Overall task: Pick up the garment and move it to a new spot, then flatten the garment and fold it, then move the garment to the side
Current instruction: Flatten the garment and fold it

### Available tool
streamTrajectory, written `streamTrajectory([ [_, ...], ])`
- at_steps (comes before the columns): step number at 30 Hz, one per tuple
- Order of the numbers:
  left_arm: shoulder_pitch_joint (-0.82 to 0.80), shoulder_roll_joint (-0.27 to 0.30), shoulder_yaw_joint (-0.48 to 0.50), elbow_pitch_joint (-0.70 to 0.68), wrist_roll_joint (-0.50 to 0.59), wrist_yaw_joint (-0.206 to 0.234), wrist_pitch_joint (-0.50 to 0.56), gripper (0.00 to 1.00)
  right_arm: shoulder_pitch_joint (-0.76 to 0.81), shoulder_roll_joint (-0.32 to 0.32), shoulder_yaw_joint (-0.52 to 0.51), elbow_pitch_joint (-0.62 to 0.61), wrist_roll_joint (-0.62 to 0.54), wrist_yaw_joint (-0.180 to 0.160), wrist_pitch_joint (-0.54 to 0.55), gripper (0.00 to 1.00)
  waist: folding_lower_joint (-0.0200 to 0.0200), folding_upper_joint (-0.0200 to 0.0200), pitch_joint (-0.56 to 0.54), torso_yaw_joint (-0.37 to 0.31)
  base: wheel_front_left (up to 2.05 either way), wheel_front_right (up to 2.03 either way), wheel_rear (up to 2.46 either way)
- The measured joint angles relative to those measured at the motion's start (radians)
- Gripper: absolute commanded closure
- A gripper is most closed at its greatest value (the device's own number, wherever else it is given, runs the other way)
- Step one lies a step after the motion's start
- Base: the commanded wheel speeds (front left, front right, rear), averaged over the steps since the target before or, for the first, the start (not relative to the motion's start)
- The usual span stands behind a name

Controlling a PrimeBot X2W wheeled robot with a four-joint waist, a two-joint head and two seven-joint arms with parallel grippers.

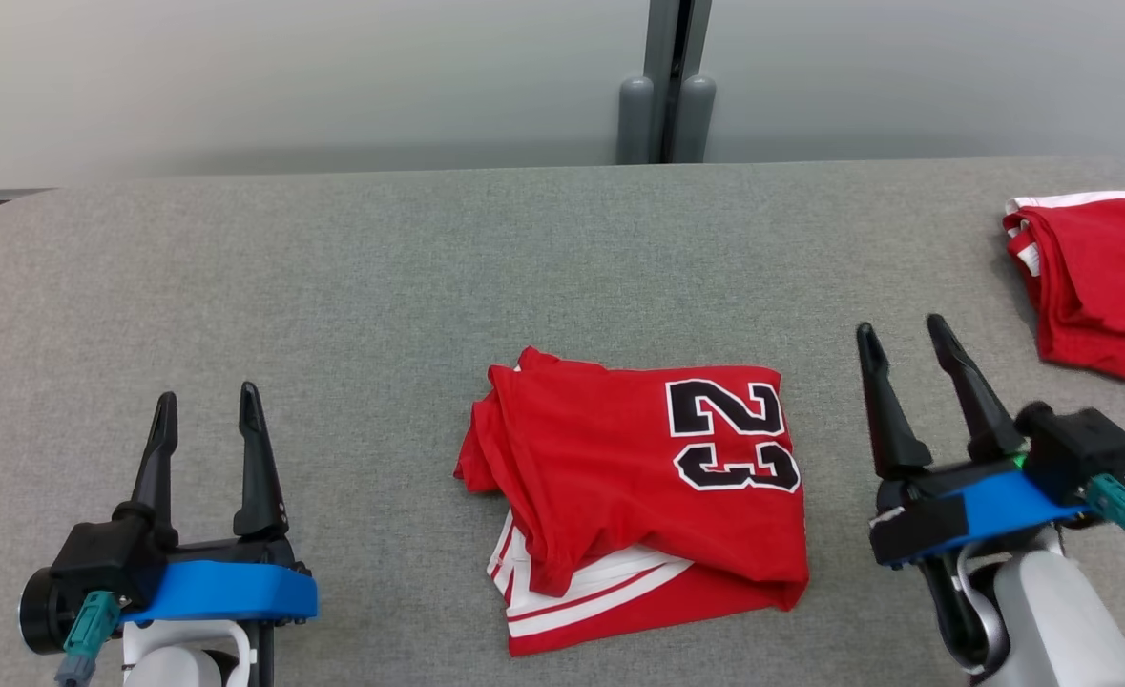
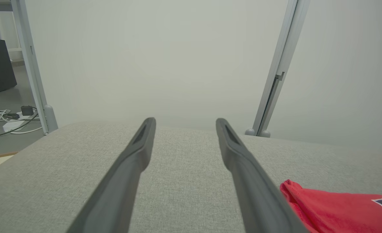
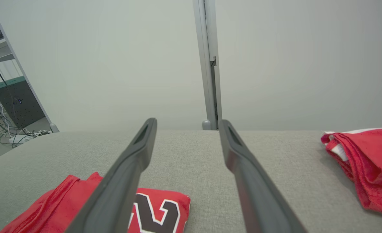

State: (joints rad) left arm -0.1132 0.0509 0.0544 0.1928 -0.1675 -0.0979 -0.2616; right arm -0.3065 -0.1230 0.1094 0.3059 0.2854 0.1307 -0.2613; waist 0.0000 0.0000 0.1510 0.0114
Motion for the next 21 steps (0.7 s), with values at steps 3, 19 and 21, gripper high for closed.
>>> streamTrajectory([
  [3,0.009,0.0,0.001,0.0,0.002,-0.001,0.0,0.0,0.061,0.003,-0.063,-0.036,-0.031,0.0,0.0,0.0,0.0,0.0,-0.008,-0.009,0.0,0.0,0.0],
  [19,0.039,0.001,-0.02,0.005,0.018,-0.014,0.0,0.0,0.212,0.067,-0.155,-0.109,-0.086,0.0,0.024,0.0,-0.0001,0.0,-0.054,-0.009,0.0,0.0,0.0],
  [21,0.041,0.001,-0.056,0.013,0.017,-0.018,0.0,0.0,0.212,0.068,-0.155,-0.113,-0.09,0.0,0.031,0.0,0.0,0.0,-0.059,-0.007,0.0,0.0,0.0],
])
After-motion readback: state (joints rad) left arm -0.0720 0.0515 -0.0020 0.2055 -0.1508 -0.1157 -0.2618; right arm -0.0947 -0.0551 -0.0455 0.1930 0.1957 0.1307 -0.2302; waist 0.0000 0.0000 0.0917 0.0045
